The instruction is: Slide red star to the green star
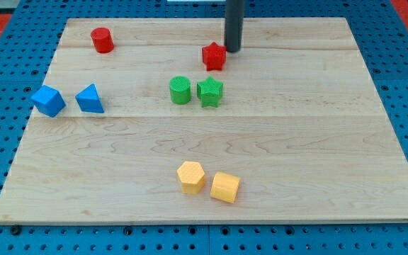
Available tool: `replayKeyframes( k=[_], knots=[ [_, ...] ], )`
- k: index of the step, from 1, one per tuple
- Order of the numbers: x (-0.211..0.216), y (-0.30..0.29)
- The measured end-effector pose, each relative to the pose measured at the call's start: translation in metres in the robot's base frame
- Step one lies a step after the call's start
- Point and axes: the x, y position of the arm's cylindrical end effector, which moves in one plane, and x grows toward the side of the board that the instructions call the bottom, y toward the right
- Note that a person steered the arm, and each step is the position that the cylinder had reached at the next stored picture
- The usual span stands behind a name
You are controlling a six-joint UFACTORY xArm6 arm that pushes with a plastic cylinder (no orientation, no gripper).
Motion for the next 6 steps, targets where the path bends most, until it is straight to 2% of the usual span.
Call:
replayKeyframes(
  k=[1,2,3,4,5,6],
  knots=[
    [0.033,-0.034],
    [-0.022,-0.019],
    [-0.02,-0.059],
    [0.004,-0.096],
    [0.008,-0.063],
    [0.001,-0.069]
  ],
)
